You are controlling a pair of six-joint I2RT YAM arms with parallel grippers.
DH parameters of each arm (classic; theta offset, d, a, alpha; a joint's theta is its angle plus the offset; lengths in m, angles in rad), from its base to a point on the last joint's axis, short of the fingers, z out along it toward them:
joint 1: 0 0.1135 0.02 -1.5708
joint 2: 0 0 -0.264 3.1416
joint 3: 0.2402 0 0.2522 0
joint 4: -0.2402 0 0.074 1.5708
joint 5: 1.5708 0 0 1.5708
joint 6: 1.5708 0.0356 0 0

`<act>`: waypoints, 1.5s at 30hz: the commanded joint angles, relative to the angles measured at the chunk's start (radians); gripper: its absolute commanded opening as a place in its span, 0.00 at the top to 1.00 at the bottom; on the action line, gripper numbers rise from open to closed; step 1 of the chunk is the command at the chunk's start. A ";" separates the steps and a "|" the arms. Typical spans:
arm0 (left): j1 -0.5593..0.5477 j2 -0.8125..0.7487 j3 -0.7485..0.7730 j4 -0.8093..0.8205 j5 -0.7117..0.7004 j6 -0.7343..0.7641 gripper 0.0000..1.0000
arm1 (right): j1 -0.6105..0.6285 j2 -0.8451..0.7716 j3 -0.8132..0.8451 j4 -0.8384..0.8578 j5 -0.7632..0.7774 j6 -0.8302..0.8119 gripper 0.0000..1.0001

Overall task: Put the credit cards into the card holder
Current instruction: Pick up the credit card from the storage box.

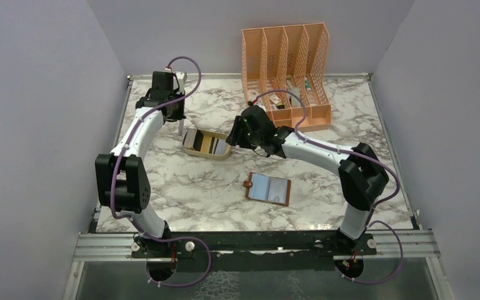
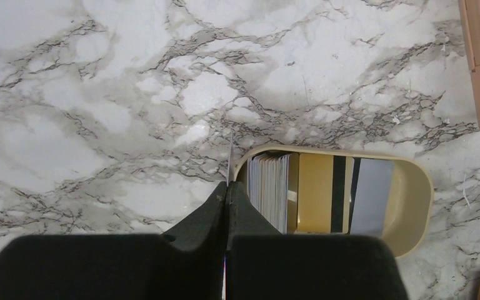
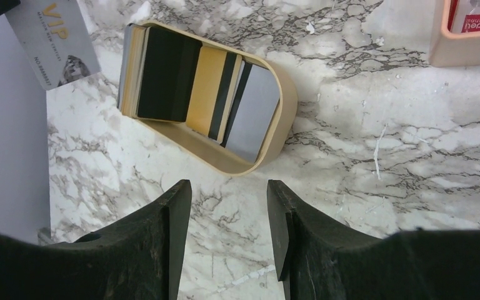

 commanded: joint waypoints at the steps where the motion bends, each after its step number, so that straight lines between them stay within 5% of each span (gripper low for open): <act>1: 0.008 -0.094 0.028 -0.052 0.045 -0.028 1.00 | -0.002 -0.097 -0.041 0.013 -0.039 -0.087 0.52; 13: -0.002 -0.196 -0.146 0.083 0.775 -0.191 1.00 | -0.007 -0.369 -0.295 0.182 -0.323 -0.221 0.53; 23: -0.063 -0.279 -0.371 0.352 1.041 -0.388 1.00 | -0.058 -0.533 -0.467 0.325 -0.456 -0.098 0.64; 34: -0.179 -0.375 -0.603 0.799 1.087 -0.743 1.00 | -0.072 -0.543 -0.517 0.389 -0.448 -0.009 0.51; 37: -0.211 -0.373 -0.623 0.822 1.068 -0.753 1.00 | -0.072 -0.536 -0.540 0.415 -0.465 0.006 0.54; 41: -0.227 -0.373 -0.638 0.827 1.051 -0.759 1.00 | -0.072 -0.558 -0.579 0.449 -0.470 0.024 0.69; 45: -0.228 -0.382 -0.641 0.831 1.039 -0.772 1.00 | -0.072 -0.579 -0.586 0.405 -0.440 0.017 0.57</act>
